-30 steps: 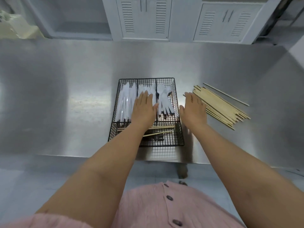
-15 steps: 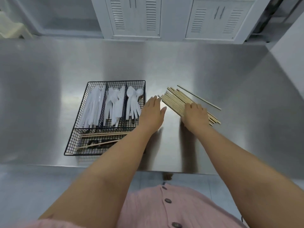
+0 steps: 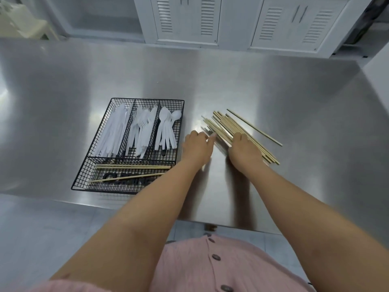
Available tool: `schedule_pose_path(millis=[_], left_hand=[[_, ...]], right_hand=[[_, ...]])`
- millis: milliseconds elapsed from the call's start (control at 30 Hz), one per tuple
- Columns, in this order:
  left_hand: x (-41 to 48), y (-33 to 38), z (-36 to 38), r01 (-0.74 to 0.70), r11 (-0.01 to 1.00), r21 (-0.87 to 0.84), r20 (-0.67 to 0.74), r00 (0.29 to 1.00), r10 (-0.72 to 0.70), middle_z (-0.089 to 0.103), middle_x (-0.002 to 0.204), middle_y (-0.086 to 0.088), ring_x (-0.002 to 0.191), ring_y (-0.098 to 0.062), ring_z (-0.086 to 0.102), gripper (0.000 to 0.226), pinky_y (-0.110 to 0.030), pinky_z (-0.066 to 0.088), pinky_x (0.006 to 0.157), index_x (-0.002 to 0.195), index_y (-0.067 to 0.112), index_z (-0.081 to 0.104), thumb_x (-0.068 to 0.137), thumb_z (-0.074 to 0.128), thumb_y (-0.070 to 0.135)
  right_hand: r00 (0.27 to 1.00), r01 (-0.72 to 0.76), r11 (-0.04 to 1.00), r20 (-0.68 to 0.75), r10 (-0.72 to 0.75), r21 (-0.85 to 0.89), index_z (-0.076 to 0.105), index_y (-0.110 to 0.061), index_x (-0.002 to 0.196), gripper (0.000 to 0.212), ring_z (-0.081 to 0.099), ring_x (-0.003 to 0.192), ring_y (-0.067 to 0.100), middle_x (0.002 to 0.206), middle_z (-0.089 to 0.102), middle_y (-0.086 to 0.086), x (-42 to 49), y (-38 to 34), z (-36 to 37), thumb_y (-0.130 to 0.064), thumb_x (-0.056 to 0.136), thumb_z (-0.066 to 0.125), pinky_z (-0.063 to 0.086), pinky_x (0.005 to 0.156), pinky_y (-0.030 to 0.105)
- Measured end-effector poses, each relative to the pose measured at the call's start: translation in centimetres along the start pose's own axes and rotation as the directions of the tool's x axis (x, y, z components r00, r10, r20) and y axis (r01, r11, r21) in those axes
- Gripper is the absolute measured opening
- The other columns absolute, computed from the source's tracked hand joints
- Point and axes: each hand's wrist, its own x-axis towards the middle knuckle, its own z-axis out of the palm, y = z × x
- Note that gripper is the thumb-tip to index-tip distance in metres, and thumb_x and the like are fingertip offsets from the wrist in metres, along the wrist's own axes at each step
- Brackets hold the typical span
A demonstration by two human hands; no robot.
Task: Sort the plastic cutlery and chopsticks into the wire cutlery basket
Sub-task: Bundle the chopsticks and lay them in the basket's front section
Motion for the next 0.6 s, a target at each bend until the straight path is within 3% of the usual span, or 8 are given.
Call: schedule_pose_path(millis=[67, 100, 200, 267, 333, 433, 533, 600], left_hand=[[0.6, 1.0, -0.1, 0.17, 0.952, -0.253, 0.115, 0.983, -0.145, 0.061, 0.1, -0.014, 0.099, -0.033, 0.057, 0.061, -0.038, 0.044, 0.085, 0.091, 0.009, 0.065, 0.098, 0.031, 0.06], [0.8, 1.6, -0.2, 0.273, 0.86, -0.432, 0.199, 0.959, -0.204, 0.061, 0.095, -0.011, 0.093, -0.03, 0.058, 0.06, -0.036, 0.043, 0.08, 0.088, 0.011, 0.063, 0.096, 0.034, 0.064], [1.1, 3.3, -0.5, 0.501, 0.384, -0.775, 0.409, 0.862, -0.3, 0.06, 0.084, -0.006, 0.074, -0.021, 0.054, 0.045, -0.03, 0.045, 0.069, 0.086, 0.012, 0.061, 0.096, 0.048, 0.054], [1.4, 3.9, -0.6, 0.536, 0.202, -0.82, 0.451, 0.821, -0.349, 0.061, 0.075, -0.005, 0.061, -0.019, 0.053, 0.032, -0.027, 0.042, 0.059, 0.079, 0.013, 0.056, 0.102, 0.045, 0.031], [1.5, 4.3, -0.9, 0.546, 0.114, -0.83, 0.471, 0.795, -0.382, 0.062, 0.075, -0.004, 0.056, -0.02, 0.051, 0.024, -0.028, 0.043, 0.06, 0.082, 0.012, 0.049, 0.101, 0.037, 0.017], [1.7, 4.7, -1.1, 0.539, 0.029, -0.842, 0.49, 0.786, -0.376, 0.062, 0.077, -0.006, 0.061, -0.021, 0.057, 0.019, -0.041, 0.054, 0.08, 0.1, 0.008, 0.043, 0.105, 0.032, 0.022], [1.7, 4.9, -0.9, 0.518, -0.033, -0.855, 0.485, 0.775, -0.404, 0.056, 0.079, -0.008, 0.064, -0.022, 0.059, 0.026, -0.036, 0.055, 0.07, 0.108, 0.006, 0.044, 0.106, 0.035, 0.03], [1.6, 4.9, -0.9, 0.519, -0.065, -0.852, 0.496, 0.763, -0.414, 0.05, 0.079, -0.007, 0.062, -0.021, 0.055, 0.029, -0.035, 0.054, 0.065, 0.106, 0.006, 0.046, 0.106, 0.038, 0.033]], right_hand=[[0.999, 0.032, 0.996, 0.013, -0.033, 0.082, 0.042, -0.004, 0.117, 0.023, 0.057, 0.083, 0.038, 0.118, 0.048, 0.017, -0.1, -0.1, -0.6, -0.014, 0.096, 0.04, 0.037, 0.061, 0.038], [0.997, 0.069, 0.992, 0.024, -0.072, 0.102, 0.041, -0.004, 0.115, 0.021, 0.053, 0.076, 0.037, 0.118, 0.046, 0.016, -0.2, -0.3, -1.0, -0.014, 0.096, 0.038, 0.034, 0.06, 0.038], [0.979, 0.198, 0.972, 0.029, -0.203, 0.129, 0.041, -0.007, 0.114, 0.022, 0.048, 0.071, 0.035, 0.119, 0.047, 0.014, -0.5, -0.7, -1.7, -0.021, 0.097, 0.04, 0.032, 0.059, 0.037], [0.968, 0.249, 0.953, -0.022, -0.249, 0.175, 0.046, -0.01, 0.117, 0.03, 0.057, 0.085, 0.035, 0.12, 0.052, 0.011, -0.5, -0.6, -1.4, -0.032, 0.099, 0.042, 0.037, 0.063, 0.036], [0.97, 0.234, 0.936, -0.135, -0.204, 0.263, 0.053, -0.012, 0.114, 0.035, 0.058, 0.095, 0.028, 0.114, 0.057, 0.006, -0.5, 0.0, -1.1, -0.042, 0.098, 0.044, 0.041, 0.071, 0.035], [0.962, 0.102, 0.986, -0.264, -0.064, 0.134, 0.052, -0.01, 0.125, 0.044, 0.051, 0.114, 0.03, 0.124, 0.057, 0.01, 0.5, 2.0, -0.8, -0.043, 0.095, 0.049, 0.039, 0.094, 0.041], [0.986, -0.148, 0.989, -0.074, 0.149, 0.013, 0.024, -0.007, 0.149, 0.079, 0.026, 0.142, 0.032, 0.154, 0.03, 0.014, 1.3, 4.2, -0.5, -0.049, 0.089, 0.053, 0.021, 0.114, 0.044], [0.97, -0.241, 0.971, 0.012, 0.241, -0.007, 0.015, -0.006, 0.153, 0.089, 0.02, 0.145, 0.032, 0.157, 0.024, 0.014, 1.7, 4.7, -0.2, -0.057, 0.088, 0.05, 0.016, 0.117, 0.045]])
